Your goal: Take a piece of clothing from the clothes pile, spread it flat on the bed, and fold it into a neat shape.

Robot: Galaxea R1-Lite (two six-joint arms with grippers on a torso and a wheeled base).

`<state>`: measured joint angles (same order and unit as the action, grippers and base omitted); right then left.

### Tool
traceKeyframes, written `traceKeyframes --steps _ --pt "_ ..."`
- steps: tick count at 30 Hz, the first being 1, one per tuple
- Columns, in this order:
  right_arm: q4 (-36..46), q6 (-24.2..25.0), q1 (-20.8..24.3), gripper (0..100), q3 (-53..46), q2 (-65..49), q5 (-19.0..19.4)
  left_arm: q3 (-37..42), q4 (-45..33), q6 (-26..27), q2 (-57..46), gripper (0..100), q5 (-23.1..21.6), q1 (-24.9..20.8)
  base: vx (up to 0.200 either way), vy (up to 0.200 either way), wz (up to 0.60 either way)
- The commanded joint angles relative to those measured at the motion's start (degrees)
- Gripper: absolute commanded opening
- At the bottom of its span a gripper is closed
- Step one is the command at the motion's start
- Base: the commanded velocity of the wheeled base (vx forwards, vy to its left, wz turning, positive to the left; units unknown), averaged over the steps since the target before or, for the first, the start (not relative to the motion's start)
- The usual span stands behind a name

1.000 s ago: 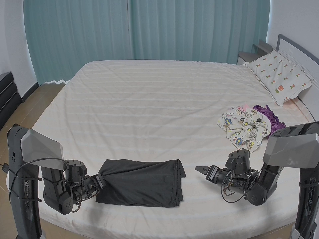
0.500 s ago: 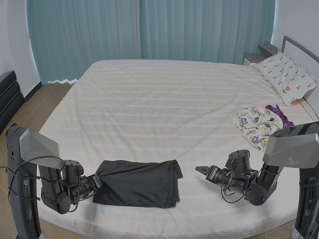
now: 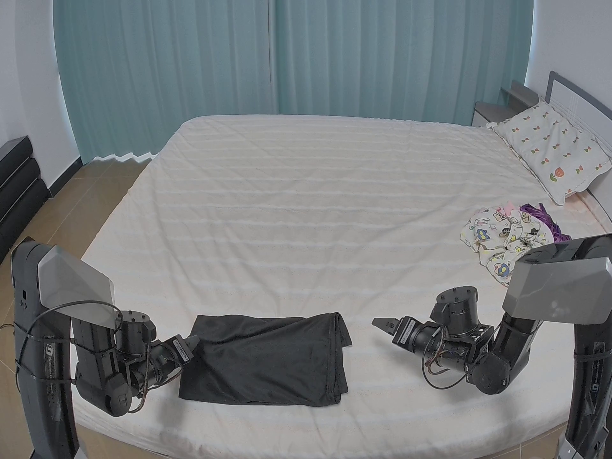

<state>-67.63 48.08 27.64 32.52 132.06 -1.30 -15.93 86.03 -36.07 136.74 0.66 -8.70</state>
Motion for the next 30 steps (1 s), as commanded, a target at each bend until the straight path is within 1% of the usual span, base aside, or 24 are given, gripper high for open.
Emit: traceKeyframes --steps 1,2,3,4,5,6,7,8,10,11,15,17,19,22,24,25,27,30 --pt "0.84 -0.09 1.81 100 3.25 0.13 -0.01 3.19 3.8 -3.04 -0.25 100 0.84 0.35 0.0 0.0 0.0" --pt "1.19 -0.09 2.25 100 4.74 0.48 -0.01 3.72 3.97 -4.71 -0.51 100 1.1 0.71 0.0 0.0 0.0" --pt "1.28 -0.09 2.33 100 4.92 0.48 -0.01 3.8 3.97 -5.06 -0.6 100 1.1 0.79 0.0 0.0 0.0" --pt "2.68 -0.27 2.86 100 7.47 1.8 -0.01 5.03 3.97 -8.75 -2.36 100 1.28 1.5 0.0 0.0 0.0" --pt "3.03 -0.36 2.95 100 7.82 1.88 -0.01 5.3 3.97 -9.37 -2.71 100 1.19 1.67 0.0 0.0 0.0" --pt "4.88 -0.44 3.74 100 10.63 2.5 -0.1 6.44 3.97 -12.8 -4.2 100 0.13 3.17 0.0 0.0 0.0" --pt "6.37 -0.44 4.18 100 12.83 2.85 -0.01 6.79 3.97 -14.55 -4.64 100 -0.75 3.96 0.0 0.0 0.0" --pt "7.96 -0.44 4.8 100 14.85 3.38 -0.01 6.97 3.97 -15.08 -4.55 100 -1.71 4.4 0.0 0.0 0.0" --pt "8.48 -0.44 4.97 100 15.46 3.73 -0.01 7.06 3.97 -15.08 -4.47 100 -1.8 4.4 0.0 0.0 0.0" --pt "12.61 -0.71 6.55 100 21.09 6.45 -0.1 7.5 3.97 -15.08 -4.11 100 -3.47 5.98 0.0 0.0 0.0" --pt "16.22 -2.29 8.4 100 26.45 9.71 -0.1 7.5 3.97 -15.17 -4.03 100 -4.61 6.68 0.0 0.0 0.0" --pt "16.04 -2.82 8.57 100 27.15 10.59 -0.01 7.5 3.97 -15.17 -4.03 100 -4.7 6.77 0.0 0.0 0.0" --pt "15.16 -3.43 8.49 100 27.07 11.11 2.01 7.32 3.97 -15.17 -3.94 100 -4.7 6.86 0.0 0.0 0.0" --pt "14.72 -3.96 8.49 100 26.98 11.38 3.77 7.23 3.97 -15.17 -3.85 100 -4.79 6.95 0.0 0.0 0.0" --pt "13.4 -4.84 8.49 100 26.89 11.73 5.61 7.23 3.97 -15.17 -3.68 100 -4.7 6.95 0.0 0.0 0.0" --pt "13.4 -4.84 8.49 100 26.89 11.73 5.61 7.23 3.97 -15.17 -3.68 100 -4.7 6.95 0.0 0.0 0.0" --pt "11.03 -6.95 8.31 100 26.98 12.87 6.14 7.41 3.97 -15.17 -3.68 100 -4.7 6.95 0.0 0.0 0.0" --pt "9.8 -8.27 7.96 100 26.8 13.66 6.58 7.58 3.97 -15.17 -3.68 100 -4.7 6.95 0.0 0.0 0.0"
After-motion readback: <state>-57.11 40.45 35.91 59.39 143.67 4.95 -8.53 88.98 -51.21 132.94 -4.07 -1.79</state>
